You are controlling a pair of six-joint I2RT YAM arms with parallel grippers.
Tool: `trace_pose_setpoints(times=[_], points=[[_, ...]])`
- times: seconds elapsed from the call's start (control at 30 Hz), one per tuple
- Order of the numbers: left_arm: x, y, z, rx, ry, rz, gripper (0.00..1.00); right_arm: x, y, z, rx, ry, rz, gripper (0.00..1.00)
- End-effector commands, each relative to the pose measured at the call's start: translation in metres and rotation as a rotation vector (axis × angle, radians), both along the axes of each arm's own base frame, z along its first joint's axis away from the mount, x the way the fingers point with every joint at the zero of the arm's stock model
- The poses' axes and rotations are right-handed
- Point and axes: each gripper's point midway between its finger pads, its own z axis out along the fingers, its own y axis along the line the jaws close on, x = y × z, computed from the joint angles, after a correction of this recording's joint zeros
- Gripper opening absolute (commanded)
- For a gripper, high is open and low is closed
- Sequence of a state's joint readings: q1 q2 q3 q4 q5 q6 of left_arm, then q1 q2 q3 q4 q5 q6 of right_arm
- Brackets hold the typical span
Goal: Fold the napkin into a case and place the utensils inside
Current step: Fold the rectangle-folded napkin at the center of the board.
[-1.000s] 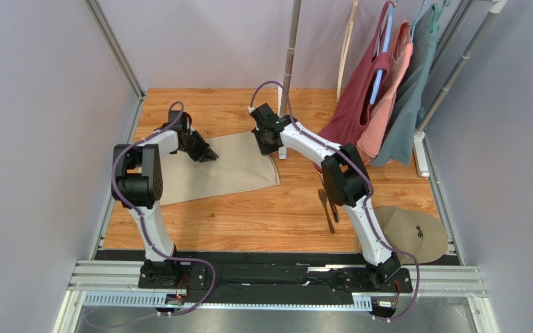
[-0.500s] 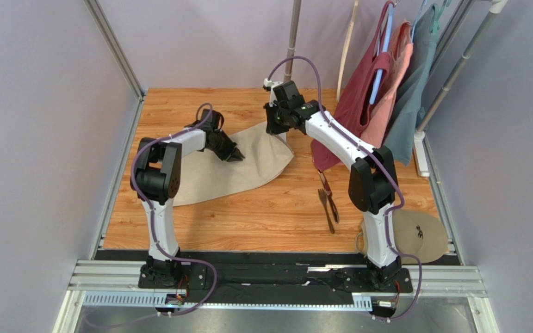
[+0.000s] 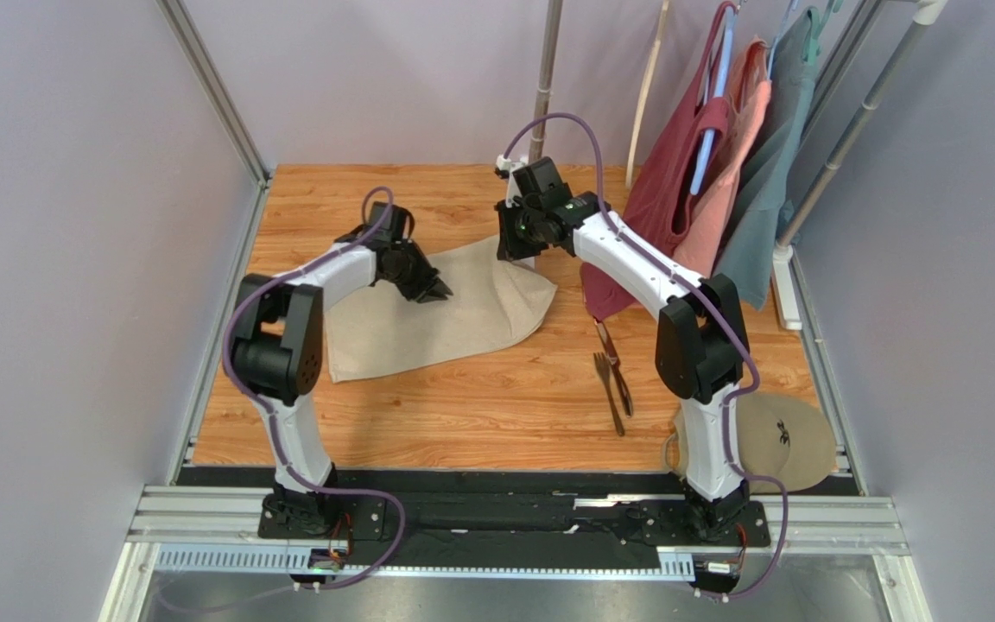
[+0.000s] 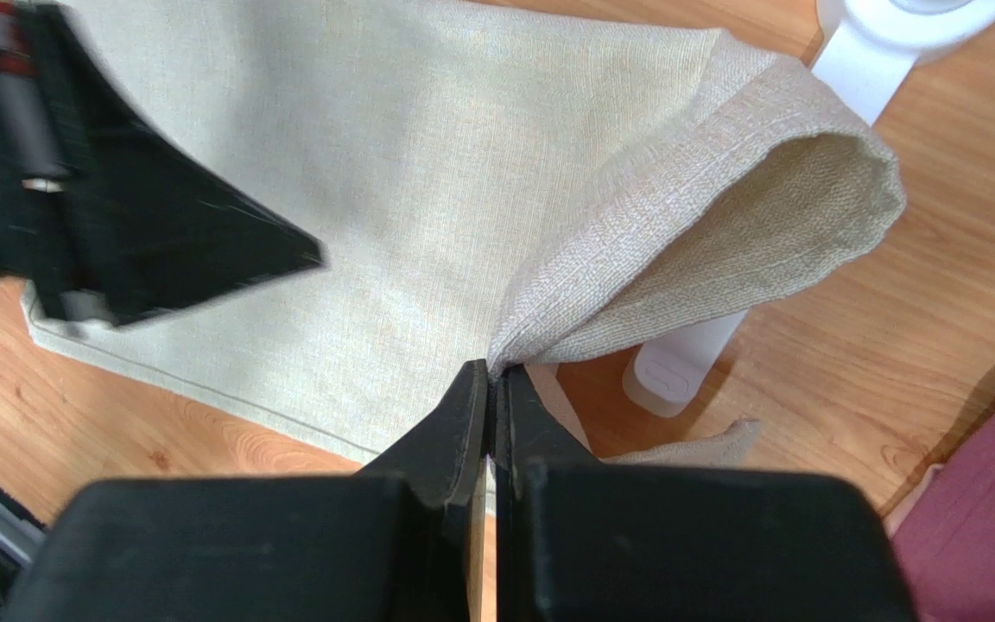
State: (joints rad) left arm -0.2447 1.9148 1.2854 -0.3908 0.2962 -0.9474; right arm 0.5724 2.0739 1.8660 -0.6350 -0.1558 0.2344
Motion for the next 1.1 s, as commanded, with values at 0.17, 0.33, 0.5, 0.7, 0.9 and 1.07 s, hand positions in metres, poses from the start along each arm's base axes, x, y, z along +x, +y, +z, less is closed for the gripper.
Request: trace_pose_setpoints(times=[0.17,0.33,0.5,0.7,0.9,1.07], points=[[-0.029,0.075,0.015,0.143,-0.024,0.012,0.25,-0.025,0.024,0.055,0.129,-0.045,0.000,0.00],[-0.031,0.077,-0.013,0.126,0.057,0.006,0.24,-0.039,0.067,0.068,0.227,-0.020,0.009,0.00],[-0.019,0.061,-0.014,0.076,0.035,0.013,0.25,-0.047,0.109,0.069,0.334,0.073,0.002,0.00],[-0.020,0.060,-0.008,0.067,0.027,-0.003,0.23,-0.046,0.140,0.075,0.497,0.149,-0.034,0.00],[-0.047,0.129,0.031,0.091,-0.058,0.160,0.24,-0.049,0.158,0.080,0.577,0.164,-0.027,0.00],[-0.065,0.171,0.020,0.093,0.017,0.192,0.24,-0.058,0.177,0.075,0.584,0.193,0.035,0.00]])
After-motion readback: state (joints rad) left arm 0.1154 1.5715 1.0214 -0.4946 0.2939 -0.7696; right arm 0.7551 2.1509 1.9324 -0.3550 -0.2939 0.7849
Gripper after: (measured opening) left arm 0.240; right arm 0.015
